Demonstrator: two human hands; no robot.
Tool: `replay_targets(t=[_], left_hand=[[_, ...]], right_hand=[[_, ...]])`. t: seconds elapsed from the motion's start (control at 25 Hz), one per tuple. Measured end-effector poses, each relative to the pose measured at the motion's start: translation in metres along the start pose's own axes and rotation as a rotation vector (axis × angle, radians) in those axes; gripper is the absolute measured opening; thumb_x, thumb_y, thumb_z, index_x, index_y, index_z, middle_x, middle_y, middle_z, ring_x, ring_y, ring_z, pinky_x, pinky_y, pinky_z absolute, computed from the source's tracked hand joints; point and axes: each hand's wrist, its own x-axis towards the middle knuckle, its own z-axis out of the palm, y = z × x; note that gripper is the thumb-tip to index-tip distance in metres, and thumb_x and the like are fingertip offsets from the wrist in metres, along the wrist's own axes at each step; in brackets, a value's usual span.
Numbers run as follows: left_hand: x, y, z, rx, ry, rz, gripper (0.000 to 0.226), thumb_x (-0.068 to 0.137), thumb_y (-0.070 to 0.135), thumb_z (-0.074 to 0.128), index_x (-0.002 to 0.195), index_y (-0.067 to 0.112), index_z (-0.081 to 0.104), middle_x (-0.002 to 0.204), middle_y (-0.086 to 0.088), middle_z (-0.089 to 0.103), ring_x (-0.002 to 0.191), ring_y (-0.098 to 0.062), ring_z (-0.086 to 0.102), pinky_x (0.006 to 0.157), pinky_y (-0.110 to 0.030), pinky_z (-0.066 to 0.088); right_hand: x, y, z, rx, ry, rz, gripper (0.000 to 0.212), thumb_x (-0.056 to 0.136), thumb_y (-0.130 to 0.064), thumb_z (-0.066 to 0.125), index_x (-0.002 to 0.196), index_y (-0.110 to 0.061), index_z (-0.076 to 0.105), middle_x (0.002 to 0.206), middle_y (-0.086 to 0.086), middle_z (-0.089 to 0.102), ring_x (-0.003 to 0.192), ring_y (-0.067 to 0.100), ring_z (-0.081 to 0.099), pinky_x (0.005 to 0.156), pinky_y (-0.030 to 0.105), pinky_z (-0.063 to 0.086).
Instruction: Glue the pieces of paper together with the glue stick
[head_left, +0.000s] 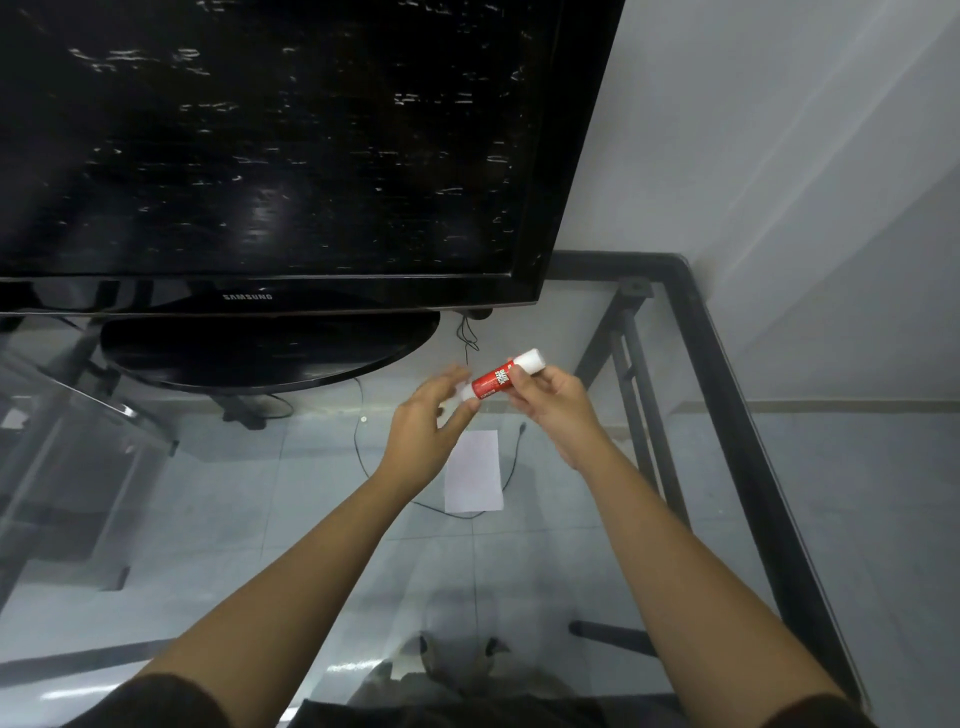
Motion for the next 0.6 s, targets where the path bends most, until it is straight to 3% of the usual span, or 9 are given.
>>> replay_targets(t=[0.04, 0.12, 0.2, 0.32, 0.6], left_hand=[[0.0, -0.013, 0.005, 0.092, -0.033, -0.007, 0.049, 0.095, 0.032, 0.046, 0.141, 0.018, 0.036, 0.151, -0.002, 0.036, 0.135, -0.017, 0.038, 0.106, -0.025, 0.034], [-0.004, -0.04, 0.012, 0.24, -0.085, -0.057, 0.056, 0.098, 0.035, 0.033, 0.148, 0.016, 0.015, 0.159, -0.003, 0.012, 0.146, -0.018, 0.013, 0.116, -0.031, 0.014], [-0.009, -0.067, 0.015, 0.4, -0.149, -0.092, 0.058, 0.1, 0.036, 0.025, 0.148, 0.012, 0.006, 0.16, -0.005, 0.003, 0.147, -0.02, 0.001, 0.119, -0.035, 0.008], [-0.017, -0.096, 0.02, 0.613, -0.232, -0.153, 0.057, 0.1, 0.035, 0.017, 0.148, 0.011, -0.002, 0.16, -0.006, -0.006, 0.147, -0.022, -0.007, 0.12, -0.039, 0.006], [-0.022, -0.114, 0.031, 0.761, -0.252, -0.227, 0.058, 0.099, 0.037, 0.01, 0.147, 0.011, -0.009, 0.159, -0.007, -0.012, 0.146, -0.023, -0.012, 0.12, -0.041, 0.002]], right_hand=[[0.002, 0.007, -0.003, -0.103, 0.068, -0.026, 0.015, 0.088, -0.024, 0.062, 0.101, -0.015, 0.064, 0.099, 0.0, 0.068, 0.092, 0.005, 0.064, 0.072, 0.011, 0.05], [0.006, 0.021, -0.01, -0.315, 0.148, -0.083, 0.017, 0.087, -0.02, 0.063, 0.099, -0.009, 0.066, 0.085, -0.007, 0.067, 0.081, -0.006, 0.061, 0.072, 0.01, 0.046], [0.011, 0.035, -0.017, -0.429, 0.159, -0.086, 0.017, 0.085, -0.018, 0.066, 0.098, -0.008, 0.067, 0.084, -0.002, 0.069, 0.084, 0.005, 0.064, 0.081, 0.021, 0.047], [0.015, 0.051, -0.024, -0.552, 0.161, -0.071, 0.026, 0.084, -0.02, 0.067, 0.108, -0.009, 0.065, 0.098, 0.008, 0.069, 0.092, 0.019, 0.062, 0.083, 0.028, 0.048], [0.024, 0.064, -0.027, -0.632, 0.159, -0.116, 0.027, 0.083, -0.022, 0.068, 0.107, -0.01, 0.066, 0.102, 0.008, 0.07, 0.095, 0.02, 0.064, 0.087, 0.034, 0.052]])
